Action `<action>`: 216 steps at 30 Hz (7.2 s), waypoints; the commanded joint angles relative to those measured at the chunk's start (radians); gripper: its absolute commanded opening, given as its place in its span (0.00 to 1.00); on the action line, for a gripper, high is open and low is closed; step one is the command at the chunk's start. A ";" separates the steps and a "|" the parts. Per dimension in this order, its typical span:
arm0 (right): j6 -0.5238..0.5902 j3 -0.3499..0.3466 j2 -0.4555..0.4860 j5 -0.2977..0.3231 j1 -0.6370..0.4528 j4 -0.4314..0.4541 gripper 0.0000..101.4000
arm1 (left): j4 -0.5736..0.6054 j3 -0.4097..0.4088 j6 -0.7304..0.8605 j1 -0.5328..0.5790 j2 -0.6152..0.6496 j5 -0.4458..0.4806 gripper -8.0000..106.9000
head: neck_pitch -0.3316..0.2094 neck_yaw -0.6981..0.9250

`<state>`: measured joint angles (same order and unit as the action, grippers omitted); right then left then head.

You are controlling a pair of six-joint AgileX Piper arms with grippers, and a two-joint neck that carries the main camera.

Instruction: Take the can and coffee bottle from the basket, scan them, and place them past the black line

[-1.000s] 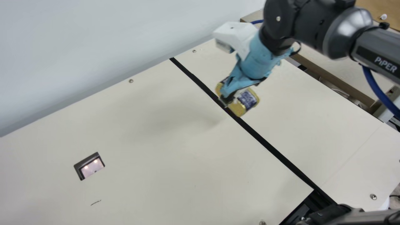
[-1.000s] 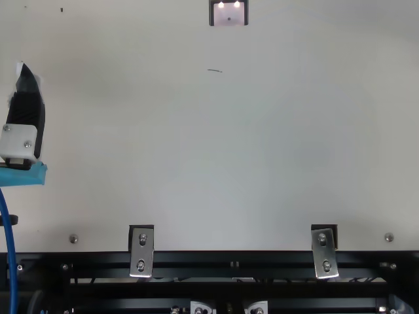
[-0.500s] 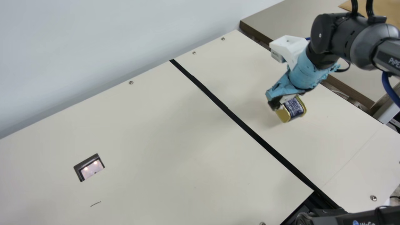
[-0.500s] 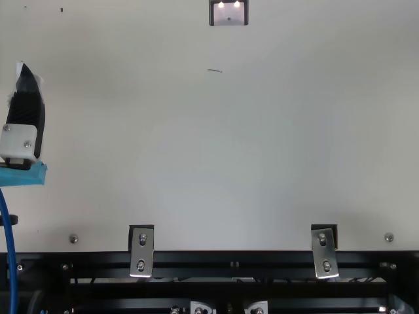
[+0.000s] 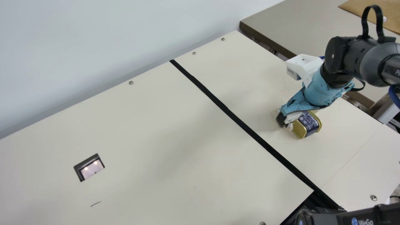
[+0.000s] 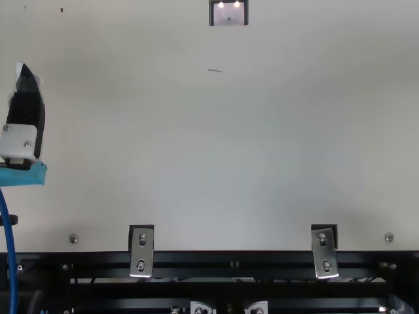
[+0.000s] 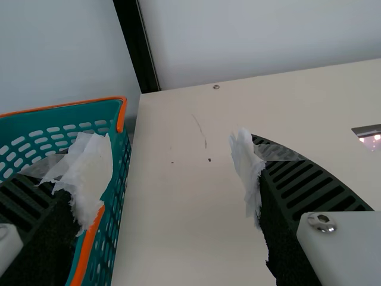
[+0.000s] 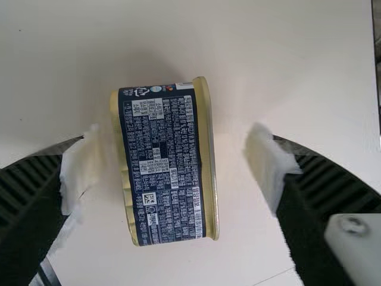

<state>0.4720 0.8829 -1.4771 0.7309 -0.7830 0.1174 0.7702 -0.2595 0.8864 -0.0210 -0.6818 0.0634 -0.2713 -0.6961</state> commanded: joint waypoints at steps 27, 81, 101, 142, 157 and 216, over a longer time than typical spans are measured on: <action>0.186 0.112 0.361 0.231 0.328 -0.740 1.00 | 0.000 0.000 0.000 0.000 0.000 0.000 0.85 | -0.023 -0.021; -0.110 0.148 0.612 0.490 0.706 -0.934 1.00 | 0.000 0.000 0.000 0.000 0.000 0.000 0.85 | 0.028 0.046; -0.110 0.148 0.612 0.490 0.706 -0.934 1.00 | 0.000 0.000 0.000 0.000 0.000 0.000 0.85 | -0.003 0.784; -0.110 0.148 0.612 0.490 0.706 -0.934 1.00 | -0.112 -0.100 -0.189 -0.182 -0.216 -0.017 0.85 | -0.154 1.314; -0.110 0.148 0.612 0.490 0.706 -0.934 1.00 | -0.478 -0.550 -0.408 -0.571 -0.743 0.201 0.85 | -0.154 1.314; -0.110 0.148 0.612 0.490 0.706 -0.934 1.00 | -0.862 -1.332 -0.474 -0.489 -1.628 0.868 0.85 | -0.154 1.314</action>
<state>0.3619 1.0305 -0.8655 1.2211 -0.0772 -0.8166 -0.0919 -1.5952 0.4056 -0.5094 -2.3088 0.9334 -0.3992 0.6040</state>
